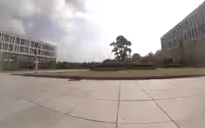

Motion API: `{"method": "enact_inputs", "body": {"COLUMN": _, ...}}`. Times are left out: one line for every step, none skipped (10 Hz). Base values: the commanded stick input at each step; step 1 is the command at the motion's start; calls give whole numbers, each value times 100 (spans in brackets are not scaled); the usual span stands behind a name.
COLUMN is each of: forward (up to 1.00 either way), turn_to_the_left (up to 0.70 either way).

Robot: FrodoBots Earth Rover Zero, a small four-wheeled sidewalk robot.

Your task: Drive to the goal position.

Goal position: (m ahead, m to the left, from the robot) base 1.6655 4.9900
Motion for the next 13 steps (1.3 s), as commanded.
{"method": "enact_inputs", "body": {"forward": 70, "turn_to_the_left": 35}}
{"method": "enact_inputs", "body": {"forward": 70, "turn_to_the_left": 35}}
{"method": "enact_inputs", "body": {"forward": 70, "turn_to_the_left": 35}}
{"method": "enact_inputs", "body": {"forward": 70, "turn_to_the_left": 35}}
{"method": "enact_inputs", "body": {"forward": 70, "turn_to_the_left": 35}}
{"method": "enact_inputs", "body": {"forward": 70, "turn_to_the_left": 35}}
{"method": "enact_inputs", "body": {"forward": 70, "turn_to_the_left": 35}}
{"method": "enact_inputs", "body": {"forward": 70, "turn_to_the_left": 35}}
{"method": "enact_inputs", "body": {"forward": 70, "turn_to_the_left": 35}}
{"method": "enact_inputs", "body": {"forward": 70, "turn_to_the_left": 35}}
{"method": "enact_inputs", "body": {"forward": 70, "turn_to_the_left": 35}}
{"method": "enact_inputs", "body": {"forward": 70, "turn_to_the_left": 35}}
{"method": "enact_inputs", "body": {"forward": 70, "turn_to_the_left": 35}}
